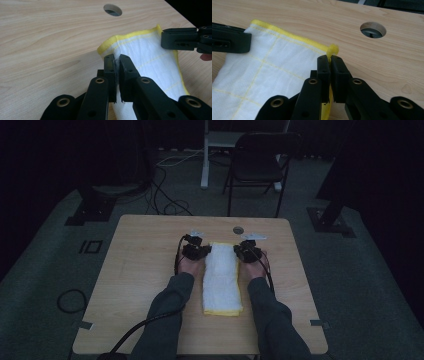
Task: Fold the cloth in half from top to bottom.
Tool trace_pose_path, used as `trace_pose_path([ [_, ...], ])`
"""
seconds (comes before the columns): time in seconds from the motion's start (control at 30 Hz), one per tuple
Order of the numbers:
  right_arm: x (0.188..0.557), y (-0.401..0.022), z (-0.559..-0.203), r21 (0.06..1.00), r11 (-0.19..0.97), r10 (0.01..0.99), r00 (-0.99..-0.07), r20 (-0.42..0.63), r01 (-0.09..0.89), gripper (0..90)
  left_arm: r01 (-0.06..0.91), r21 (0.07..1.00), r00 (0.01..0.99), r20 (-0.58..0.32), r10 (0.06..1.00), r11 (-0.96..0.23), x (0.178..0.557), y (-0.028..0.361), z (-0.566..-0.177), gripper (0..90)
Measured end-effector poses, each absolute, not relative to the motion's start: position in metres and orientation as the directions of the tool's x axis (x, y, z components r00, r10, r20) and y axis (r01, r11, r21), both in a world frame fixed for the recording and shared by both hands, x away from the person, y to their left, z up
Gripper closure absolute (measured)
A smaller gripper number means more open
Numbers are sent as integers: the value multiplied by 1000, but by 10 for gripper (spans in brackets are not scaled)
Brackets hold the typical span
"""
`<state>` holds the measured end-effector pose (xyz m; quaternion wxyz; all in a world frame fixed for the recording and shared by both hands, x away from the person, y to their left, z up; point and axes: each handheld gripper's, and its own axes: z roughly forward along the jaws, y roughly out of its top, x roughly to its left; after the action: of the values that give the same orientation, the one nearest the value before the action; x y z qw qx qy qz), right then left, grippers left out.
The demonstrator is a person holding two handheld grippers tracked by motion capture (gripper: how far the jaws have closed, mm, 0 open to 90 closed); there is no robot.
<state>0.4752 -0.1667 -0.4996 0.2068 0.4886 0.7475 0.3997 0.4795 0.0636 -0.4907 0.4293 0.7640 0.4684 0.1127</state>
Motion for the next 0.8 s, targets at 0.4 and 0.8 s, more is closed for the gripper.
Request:
trace_pose_path([
  [0.4,468,-179,-481,830,189,892,-445,78,524,870,568,799,578,-216,787,-198,474,59,-467,862],
  [0.8,454,-185,-474,849,175,880,-466,92,498,869,531,823,608,-203,768,-202,460,61,-460,861],
])
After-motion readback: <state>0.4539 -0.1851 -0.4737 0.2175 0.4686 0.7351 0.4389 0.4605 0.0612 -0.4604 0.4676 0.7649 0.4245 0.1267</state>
